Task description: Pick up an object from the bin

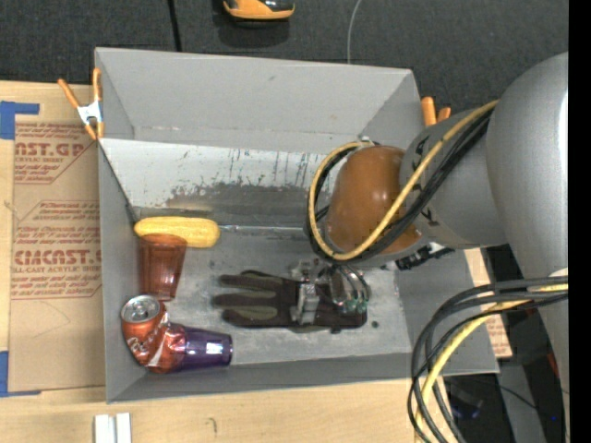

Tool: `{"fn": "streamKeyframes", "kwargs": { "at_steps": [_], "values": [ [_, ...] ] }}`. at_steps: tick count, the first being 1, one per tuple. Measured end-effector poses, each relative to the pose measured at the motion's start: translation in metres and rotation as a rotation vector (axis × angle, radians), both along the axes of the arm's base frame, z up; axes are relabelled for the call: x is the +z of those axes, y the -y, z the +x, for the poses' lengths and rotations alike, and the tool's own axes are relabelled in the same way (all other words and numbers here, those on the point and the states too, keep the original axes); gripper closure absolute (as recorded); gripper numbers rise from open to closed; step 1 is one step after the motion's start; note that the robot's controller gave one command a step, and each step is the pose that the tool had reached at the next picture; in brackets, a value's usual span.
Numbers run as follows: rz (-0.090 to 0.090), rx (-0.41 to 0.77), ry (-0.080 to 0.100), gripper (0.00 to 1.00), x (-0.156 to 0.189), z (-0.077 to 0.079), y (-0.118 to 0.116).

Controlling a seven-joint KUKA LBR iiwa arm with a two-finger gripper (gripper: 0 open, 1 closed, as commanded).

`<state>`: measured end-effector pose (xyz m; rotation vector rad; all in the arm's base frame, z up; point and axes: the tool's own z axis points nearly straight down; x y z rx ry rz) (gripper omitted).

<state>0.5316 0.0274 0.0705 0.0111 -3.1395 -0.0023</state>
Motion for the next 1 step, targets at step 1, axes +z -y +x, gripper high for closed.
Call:
{"fn": "streamKeyframes", "kwargs": {
  "at_steps": [1],
  "values": [
    [-0.002,0.046,0.011,1.00,0.1997,-0.0194,0.0090]
  ]
}}
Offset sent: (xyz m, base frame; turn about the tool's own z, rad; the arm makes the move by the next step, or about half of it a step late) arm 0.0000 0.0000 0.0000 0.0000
